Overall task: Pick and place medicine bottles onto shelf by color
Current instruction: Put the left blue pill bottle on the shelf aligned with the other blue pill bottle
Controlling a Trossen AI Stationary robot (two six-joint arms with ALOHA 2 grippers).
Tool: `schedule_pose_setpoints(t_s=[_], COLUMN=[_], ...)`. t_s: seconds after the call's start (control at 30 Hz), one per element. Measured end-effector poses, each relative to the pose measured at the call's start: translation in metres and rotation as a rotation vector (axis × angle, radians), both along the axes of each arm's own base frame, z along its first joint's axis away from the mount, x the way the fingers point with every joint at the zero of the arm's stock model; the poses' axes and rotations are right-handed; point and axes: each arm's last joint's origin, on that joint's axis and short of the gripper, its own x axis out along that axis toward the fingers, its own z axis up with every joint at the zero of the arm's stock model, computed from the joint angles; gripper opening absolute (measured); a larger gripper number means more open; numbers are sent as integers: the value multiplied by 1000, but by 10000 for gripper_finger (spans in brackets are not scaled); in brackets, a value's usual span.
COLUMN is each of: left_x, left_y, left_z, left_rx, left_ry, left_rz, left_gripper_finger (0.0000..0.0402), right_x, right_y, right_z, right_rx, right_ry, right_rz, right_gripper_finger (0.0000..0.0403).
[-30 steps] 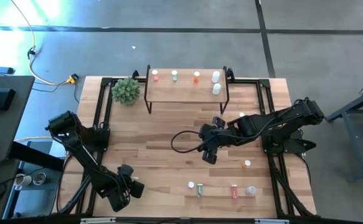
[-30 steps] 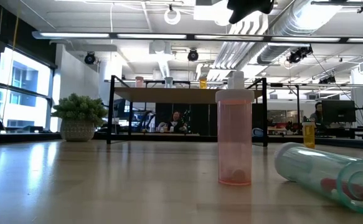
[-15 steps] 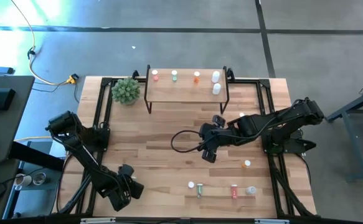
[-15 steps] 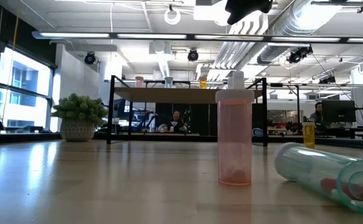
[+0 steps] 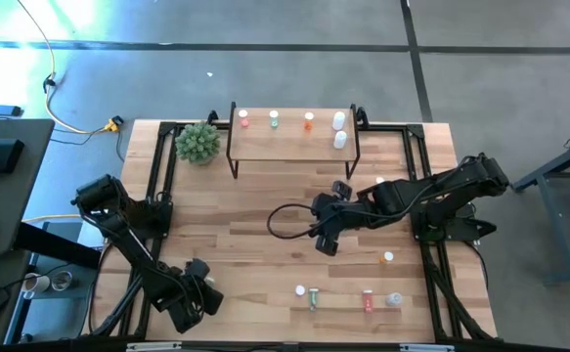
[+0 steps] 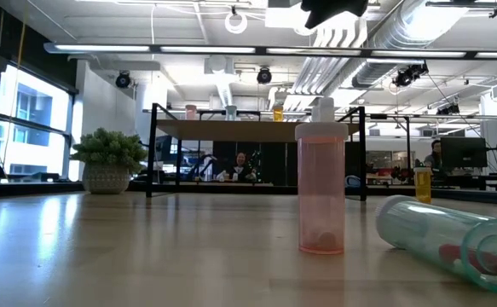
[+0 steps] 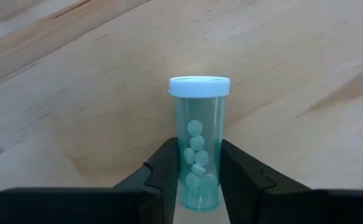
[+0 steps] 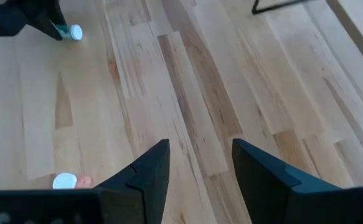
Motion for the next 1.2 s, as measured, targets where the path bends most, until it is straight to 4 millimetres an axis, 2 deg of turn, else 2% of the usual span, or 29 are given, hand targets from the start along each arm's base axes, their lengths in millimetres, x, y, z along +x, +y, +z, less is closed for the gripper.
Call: schedule_pose_setpoints(t_s=[0.2, 0.37, 0.63, 0.9, 1.03, 1.2], left_x=[13, 29, 49, 57, 60, 60], left_y=[14, 37, 83, 136, 161, 186], left_z=[8, 24, 66, 118, 140, 154], left_rx=[119, 219, 352, 514, 570, 632], left_ry=[-123, -180, -279, -410, -500, -553], left_rz=[-14, -85, -222, -376, -463, -573], left_gripper_finger=[96, 97, 97, 97, 97, 97], right_x=[9, 17, 22, 27, 28, 28], right_y=[-11, -21, -38, -51, -57, -62], right_z=[5, 9, 12, 17, 28, 48], right_rx=[-40, -49, -42, -54, -77, -141], right_ry=[-63, -108, -137, -186, -216, -271], right_rz=[47, 131, 180, 189, 193, 230], right_gripper_finger=[165, 165, 165, 165, 165, 165])
